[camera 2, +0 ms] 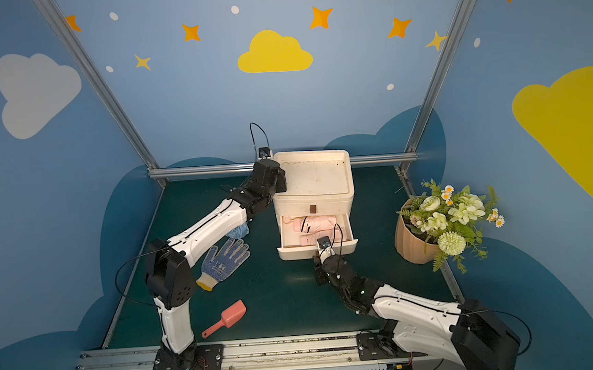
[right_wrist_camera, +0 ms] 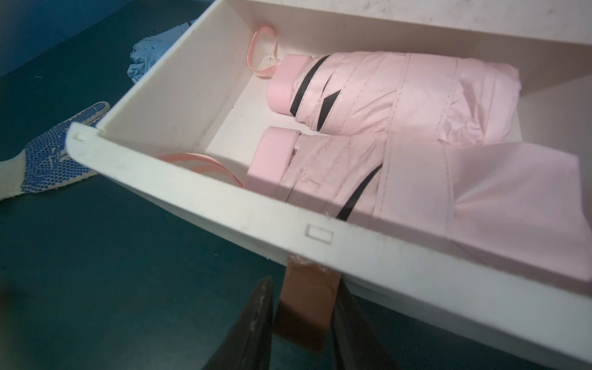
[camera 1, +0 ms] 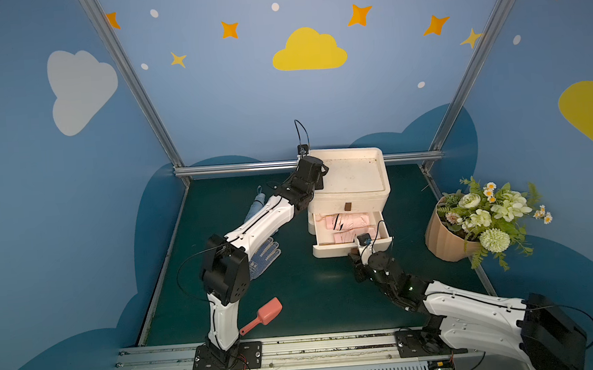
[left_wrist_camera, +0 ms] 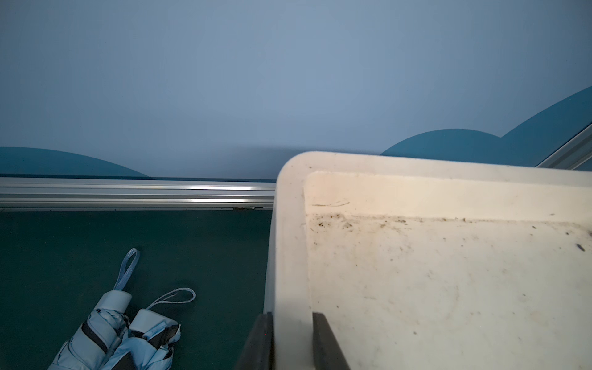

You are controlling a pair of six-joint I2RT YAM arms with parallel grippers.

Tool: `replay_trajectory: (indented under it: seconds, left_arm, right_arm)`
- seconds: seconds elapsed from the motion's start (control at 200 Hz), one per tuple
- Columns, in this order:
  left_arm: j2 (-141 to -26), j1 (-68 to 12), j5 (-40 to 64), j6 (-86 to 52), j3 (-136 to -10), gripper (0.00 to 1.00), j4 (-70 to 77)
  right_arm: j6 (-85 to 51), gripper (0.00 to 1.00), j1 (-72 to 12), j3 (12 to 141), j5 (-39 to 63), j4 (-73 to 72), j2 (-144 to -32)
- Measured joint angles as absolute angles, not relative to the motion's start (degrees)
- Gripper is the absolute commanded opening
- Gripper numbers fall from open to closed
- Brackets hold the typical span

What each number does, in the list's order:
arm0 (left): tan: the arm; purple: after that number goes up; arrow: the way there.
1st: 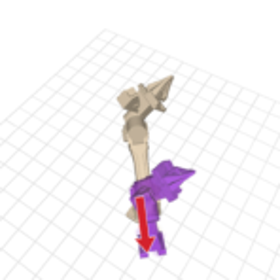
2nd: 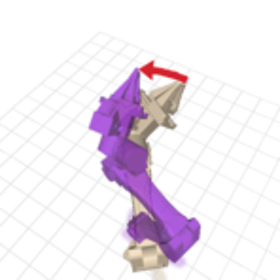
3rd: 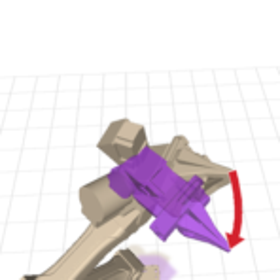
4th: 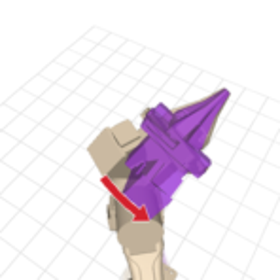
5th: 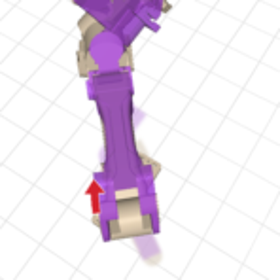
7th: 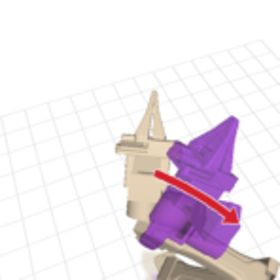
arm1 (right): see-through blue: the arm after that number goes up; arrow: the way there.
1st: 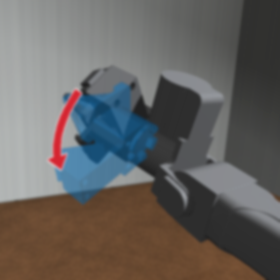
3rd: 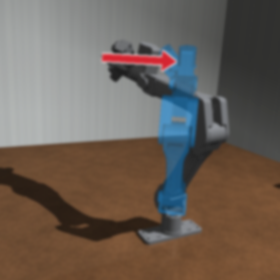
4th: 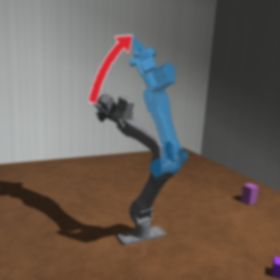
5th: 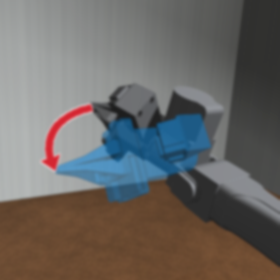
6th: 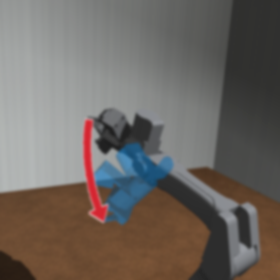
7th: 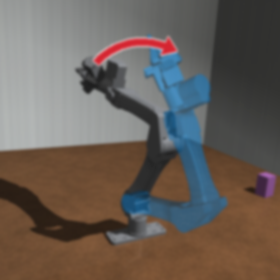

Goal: Place the umbrella in the drawer by color
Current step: Close the drawer in the storage box.

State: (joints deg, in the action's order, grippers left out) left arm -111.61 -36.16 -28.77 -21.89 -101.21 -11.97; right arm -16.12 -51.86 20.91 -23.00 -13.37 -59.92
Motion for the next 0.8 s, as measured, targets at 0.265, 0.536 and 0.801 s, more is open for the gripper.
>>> replay_trajectory:
  seconds: [0.265, 0.536, 0.801]
  left_arm:
    - [-111.2, -36.4, -29.1, -22.0, -100.6, 0.04, -11.5]
    - [-111.2, -36.4, -29.2, -22.3, -100.6, 0.04, -11.6]
    - [-111.2, -36.4, -30.2, -25.1, -101.8, 0.03, -14.4]
  right_arm:
    - [-16.7, 0.29, -50.4, 21.4, -19.8, -13.4, -62.7]
    - [-16.0, 0.08, -48.7, 22.6, -17.0, -12.4, -62.8]
    - [-14.7, 0.00, -45.2, 23.9, -16.4, -12.0, -62.8]
